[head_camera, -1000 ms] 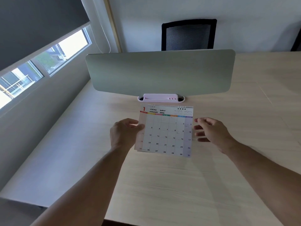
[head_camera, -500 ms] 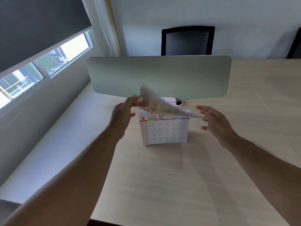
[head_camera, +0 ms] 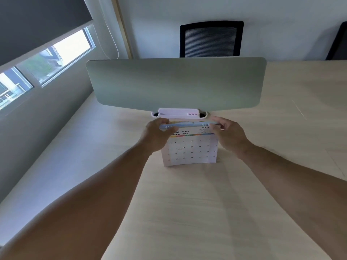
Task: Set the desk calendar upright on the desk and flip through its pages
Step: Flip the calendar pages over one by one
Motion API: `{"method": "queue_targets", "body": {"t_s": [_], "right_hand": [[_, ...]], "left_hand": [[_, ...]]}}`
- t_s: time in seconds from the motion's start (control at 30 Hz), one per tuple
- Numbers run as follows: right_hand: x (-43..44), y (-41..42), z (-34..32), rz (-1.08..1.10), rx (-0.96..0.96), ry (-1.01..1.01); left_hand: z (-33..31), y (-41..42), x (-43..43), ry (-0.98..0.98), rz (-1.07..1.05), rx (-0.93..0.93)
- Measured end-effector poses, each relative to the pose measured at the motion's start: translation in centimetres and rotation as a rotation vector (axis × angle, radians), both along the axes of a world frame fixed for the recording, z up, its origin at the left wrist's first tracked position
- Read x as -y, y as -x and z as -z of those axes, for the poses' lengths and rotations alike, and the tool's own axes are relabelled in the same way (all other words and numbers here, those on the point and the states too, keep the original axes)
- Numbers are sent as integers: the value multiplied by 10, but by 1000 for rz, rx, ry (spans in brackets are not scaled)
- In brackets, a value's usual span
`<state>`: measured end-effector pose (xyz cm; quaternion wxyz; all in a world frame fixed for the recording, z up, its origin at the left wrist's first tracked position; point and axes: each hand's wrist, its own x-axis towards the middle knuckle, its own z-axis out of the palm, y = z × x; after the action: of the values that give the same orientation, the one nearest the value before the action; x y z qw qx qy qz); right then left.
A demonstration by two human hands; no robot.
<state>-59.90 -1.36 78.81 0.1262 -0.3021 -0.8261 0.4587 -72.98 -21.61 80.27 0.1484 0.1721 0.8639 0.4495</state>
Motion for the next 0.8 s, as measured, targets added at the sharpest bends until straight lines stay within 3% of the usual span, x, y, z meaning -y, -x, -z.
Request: {"method": "queue_targets", "body": {"t_s": [0.17, 0.27, 0.47, 0.8], "right_hand": [[3, -9, 12, 157, -55, 8], [10, -17, 31, 226, 51, 82], [31, -25, 63, 170, 89, 83], [46, -32, 62, 160, 156, 70]], "left_hand": [[16, 4, 2, 27, -81, 33], [37, -16, 4, 8, -218, 136], [76, -44, 9, 38, -219, 95], [68, -65, 13, -49, -335, 114]]}}
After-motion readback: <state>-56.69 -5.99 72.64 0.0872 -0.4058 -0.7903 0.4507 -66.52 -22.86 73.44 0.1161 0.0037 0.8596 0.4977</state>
